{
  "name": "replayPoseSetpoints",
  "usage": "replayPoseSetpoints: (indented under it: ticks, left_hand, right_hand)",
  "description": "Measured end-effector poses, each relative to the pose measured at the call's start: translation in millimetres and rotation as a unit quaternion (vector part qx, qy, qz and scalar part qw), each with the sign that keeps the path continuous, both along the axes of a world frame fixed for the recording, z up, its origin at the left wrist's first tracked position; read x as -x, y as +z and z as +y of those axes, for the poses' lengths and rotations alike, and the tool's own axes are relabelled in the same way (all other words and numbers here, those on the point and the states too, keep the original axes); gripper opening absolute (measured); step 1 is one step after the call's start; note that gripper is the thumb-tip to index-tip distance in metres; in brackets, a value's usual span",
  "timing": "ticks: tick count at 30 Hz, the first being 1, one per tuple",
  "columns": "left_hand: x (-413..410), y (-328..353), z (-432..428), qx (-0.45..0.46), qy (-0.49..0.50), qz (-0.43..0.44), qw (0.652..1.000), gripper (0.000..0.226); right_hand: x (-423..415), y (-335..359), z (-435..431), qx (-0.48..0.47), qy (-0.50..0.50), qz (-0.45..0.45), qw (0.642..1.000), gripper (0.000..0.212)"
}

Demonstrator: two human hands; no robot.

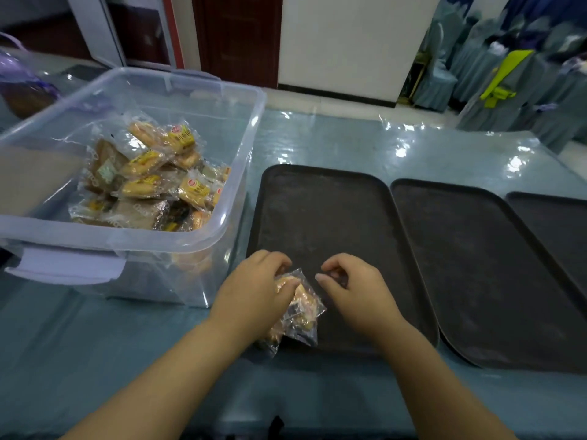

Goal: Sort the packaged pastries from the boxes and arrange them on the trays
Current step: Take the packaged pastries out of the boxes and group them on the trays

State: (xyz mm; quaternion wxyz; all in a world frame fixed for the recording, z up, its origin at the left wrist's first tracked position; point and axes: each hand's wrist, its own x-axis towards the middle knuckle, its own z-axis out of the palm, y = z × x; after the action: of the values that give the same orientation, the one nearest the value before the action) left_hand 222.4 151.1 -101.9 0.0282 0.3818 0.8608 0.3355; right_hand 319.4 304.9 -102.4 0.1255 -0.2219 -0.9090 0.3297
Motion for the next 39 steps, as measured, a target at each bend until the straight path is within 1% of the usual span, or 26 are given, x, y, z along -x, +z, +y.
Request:
replayPoseSetpoints:
  ticks: [3,7,10,13,16,20,22,24,27,30,32,34,36,39]
  left_hand:
    - [0,41,8,-0.039,-0.027,0.032,0.998,0.027]
    - [5,90,3,-0.065,-0.060,0.029,0.996,0.022]
    - [17,118,-15,-0.058,-0.054,0.049,0.996,0.022]
    - [37,137,-40,-0.044,-0.022,0.061,0.997,0.022]
    - [68,145,-69,-0.017,0.024,0.053,0.998,0.014]
    - [123,139,-113,0.071,0.066,0.061,0.993,0.010]
    - [151,135,-134,0.135,0.075,0.058,0.986,0.010]
    - [179,131,-152,0.218,0.074,0.063,0.971,0.010]
    - [217,123,-171,0.335,0.035,0.063,0.939,0.017]
    - [242,115,-179,0.435,-0.023,0.037,0.900,0.034]
    - [252,110,-180,0.465,-0.065,0.022,0.883,0.039]
    - [257,105,-178,0.479,-0.115,0.005,0.870,0.035]
    - [260,97,-175,0.482,-0.162,-0.003,0.861,0.031]
    - [260,83,-170,0.503,-0.216,0.016,0.836,0.034]
  right_hand:
    - [9,32,11,0.008,0.025,0.053,0.998,0.004]
    - [24,75,18,-0.001,0.091,0.116,0.989,0.005]
    - [41,106,15,-0.016,0.130,0.146,0.981,0.007]
    - [60,131,5,-0.024,0.178,0.142,0.973,0.006]
    - [83,149,-10,-0.044,0.236,0.114,0.964,0.011]
    - [122,162,-38,-0.075,0.290,0.062,0.952,0.013]
    - [143,165,-55,-0.103,0.313,0.032,0.944,0.016]
    - [164,165,-71,-0.124,0.324,-0.007,0.938,0.022]
    - [195,160,-93,-0.149,0.324,-0.074,0.931,0.029]
    - [223,147,-110,-0.165,0.317,-0.154,0.921,0.038]
    - [239,138,-118,-0.182,0.309,-0.202,0.911,0.044]
    - [251,129,-125,-0.204,0.300,-0.235,0.902,0.047]
    - [260,117,-132,-0.218,0.294,-0.248,0.897,0.045]
    - [267,98,-139,-0.212,0.300,-0.274,0.889,0.038]
